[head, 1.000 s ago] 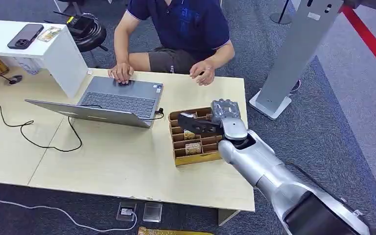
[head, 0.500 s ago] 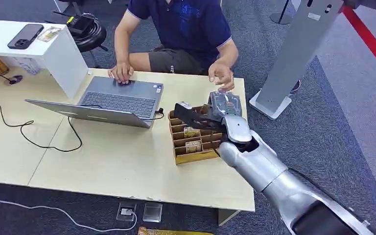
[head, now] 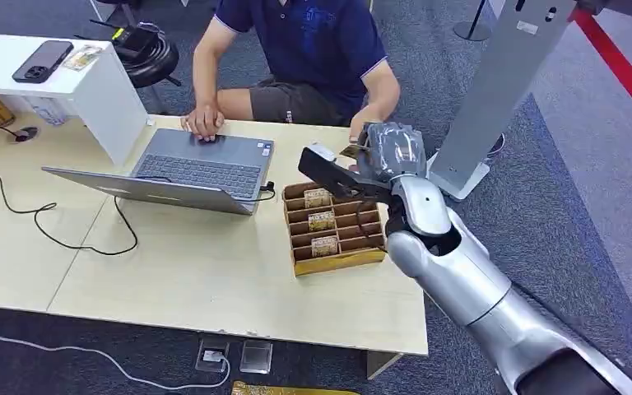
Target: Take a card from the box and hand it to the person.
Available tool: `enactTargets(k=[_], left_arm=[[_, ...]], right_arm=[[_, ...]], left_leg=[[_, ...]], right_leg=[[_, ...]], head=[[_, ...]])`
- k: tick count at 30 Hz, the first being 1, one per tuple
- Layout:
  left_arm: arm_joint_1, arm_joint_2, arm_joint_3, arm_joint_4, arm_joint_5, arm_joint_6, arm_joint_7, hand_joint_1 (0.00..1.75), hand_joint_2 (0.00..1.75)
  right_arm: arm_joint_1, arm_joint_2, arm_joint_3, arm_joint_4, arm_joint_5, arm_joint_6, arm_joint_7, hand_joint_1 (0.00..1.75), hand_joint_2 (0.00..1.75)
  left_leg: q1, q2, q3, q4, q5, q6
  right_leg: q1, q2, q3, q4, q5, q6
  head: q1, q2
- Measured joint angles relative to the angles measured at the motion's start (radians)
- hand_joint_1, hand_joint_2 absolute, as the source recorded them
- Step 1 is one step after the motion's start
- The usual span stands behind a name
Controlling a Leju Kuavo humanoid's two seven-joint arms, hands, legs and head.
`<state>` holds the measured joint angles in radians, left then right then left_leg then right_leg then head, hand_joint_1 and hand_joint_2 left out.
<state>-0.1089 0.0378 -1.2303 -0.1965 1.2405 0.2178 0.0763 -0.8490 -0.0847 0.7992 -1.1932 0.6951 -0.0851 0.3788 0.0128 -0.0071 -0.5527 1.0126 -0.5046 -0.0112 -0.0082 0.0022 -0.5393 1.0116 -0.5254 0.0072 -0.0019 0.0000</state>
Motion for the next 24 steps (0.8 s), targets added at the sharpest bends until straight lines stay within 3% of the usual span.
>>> enactTargets(k=[12,13,24], left_arm=[[-0.005,-0.005,-0.014,0.0,-0.008,-0.004,0.009,0.0,0.0],[-0.006,-0.005,-0.016,0.0,-0.01,-0.005,0.009,0.0,0.0],[-0.005,-0.005,-0.027,0.0,-0.017,-0.025,0.001,0.0,0.0]], right_arm=[[-0.124,0.094,0.028,0.322,0.011,-0.054,-0.076,1.54,1.75],[-0.127,0.097,0.029,0.342,0.013,-0.055,-0.076,0.0,1.75],[-0.128,0.117,0.032,0.47,0.029,-0.072,-0.078,0.0,1.75]], left_leg=[[0.0,-0.001,-0.001,0.0,0.0,0.0],[0.0,-0.001,-0.001,0.0,0.0,0.0],[0.0,-0.001,-0.001,0.0,0.0,0.0]], right_leg=[[0.0,-0.001,0.0,0.0,0.0,0.0],[0.0,-0.001,0.0,0.0,0.0,0.0],[0.0,-0.001,-0.001,0.0,0.0,0.0]], head=[[0.001,0.0],[0.0,0.0],[-0.001,0.0]])
